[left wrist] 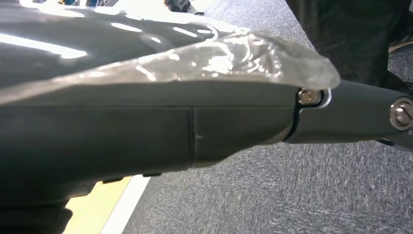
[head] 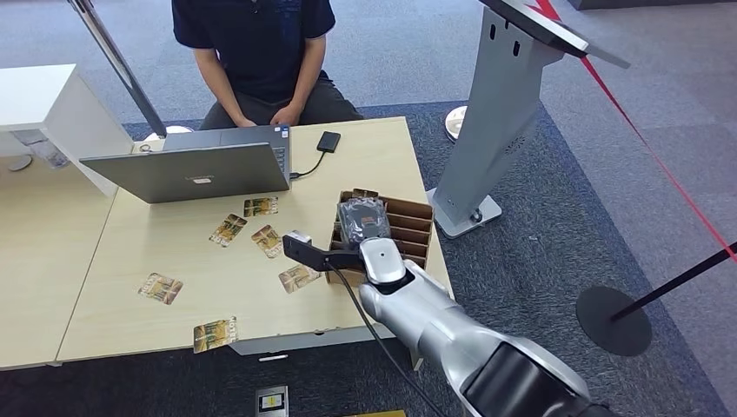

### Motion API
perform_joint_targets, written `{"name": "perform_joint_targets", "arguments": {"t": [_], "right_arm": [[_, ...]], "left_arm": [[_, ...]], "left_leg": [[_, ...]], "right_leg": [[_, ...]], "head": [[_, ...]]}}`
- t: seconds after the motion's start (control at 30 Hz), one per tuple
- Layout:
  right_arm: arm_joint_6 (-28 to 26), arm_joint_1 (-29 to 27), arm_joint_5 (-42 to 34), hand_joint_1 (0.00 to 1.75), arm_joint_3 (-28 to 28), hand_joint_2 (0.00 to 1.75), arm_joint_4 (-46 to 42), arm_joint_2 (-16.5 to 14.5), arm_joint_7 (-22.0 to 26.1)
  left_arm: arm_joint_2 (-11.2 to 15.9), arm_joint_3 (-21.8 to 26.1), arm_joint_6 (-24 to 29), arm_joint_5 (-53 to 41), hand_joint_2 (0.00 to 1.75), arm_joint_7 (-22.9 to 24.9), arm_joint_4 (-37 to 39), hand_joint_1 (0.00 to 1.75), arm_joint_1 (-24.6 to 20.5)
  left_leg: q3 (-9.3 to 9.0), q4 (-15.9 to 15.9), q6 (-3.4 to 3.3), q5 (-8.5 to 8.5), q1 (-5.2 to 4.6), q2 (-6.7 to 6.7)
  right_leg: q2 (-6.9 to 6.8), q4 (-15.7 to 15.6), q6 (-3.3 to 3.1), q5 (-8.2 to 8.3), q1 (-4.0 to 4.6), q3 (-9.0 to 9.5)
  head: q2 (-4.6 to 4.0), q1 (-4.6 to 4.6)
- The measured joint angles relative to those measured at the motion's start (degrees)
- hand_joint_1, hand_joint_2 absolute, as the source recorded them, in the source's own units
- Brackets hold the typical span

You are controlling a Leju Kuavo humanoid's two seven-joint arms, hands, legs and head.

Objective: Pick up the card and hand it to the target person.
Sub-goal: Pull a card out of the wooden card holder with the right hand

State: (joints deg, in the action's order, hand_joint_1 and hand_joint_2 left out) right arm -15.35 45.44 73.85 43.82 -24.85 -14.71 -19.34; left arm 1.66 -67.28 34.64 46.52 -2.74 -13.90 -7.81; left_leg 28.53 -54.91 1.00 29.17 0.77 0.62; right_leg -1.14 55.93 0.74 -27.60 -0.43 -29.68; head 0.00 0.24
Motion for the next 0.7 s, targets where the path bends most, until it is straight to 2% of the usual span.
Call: {"name": "perform_joint_targets", "arguments": {"t": [0.37,0.7], "right_arm": [[1.51,0.0,-0.59,1.34,0.0,1.75,-0.53,-1.0,3.13],[5.73,1.09,-3.34,1.35,-0.04,1.75,-4.51,-1.11,3.83]], "left_arm": [[0.0,0.0,0.0,0.28,0.0,0.09,0.0,0.0,0.01],[0.0,0.07,-0.01,0.74,0.0,-0.17,0.0,0.0,0.05]], "left_leg": [[0.02,0.0,0.0,0.0,0.0,0.01],[0.02,0.0,0.0,0.0,0.0,0.01]], "right_leg": [[0.0,0.01,0.0,0.0,0.0,-0.01],[0.0,0.01,0.0,0.0,0.0,-0.01]], "head": [[0.0,0.0],[0.0,0.01]]}}
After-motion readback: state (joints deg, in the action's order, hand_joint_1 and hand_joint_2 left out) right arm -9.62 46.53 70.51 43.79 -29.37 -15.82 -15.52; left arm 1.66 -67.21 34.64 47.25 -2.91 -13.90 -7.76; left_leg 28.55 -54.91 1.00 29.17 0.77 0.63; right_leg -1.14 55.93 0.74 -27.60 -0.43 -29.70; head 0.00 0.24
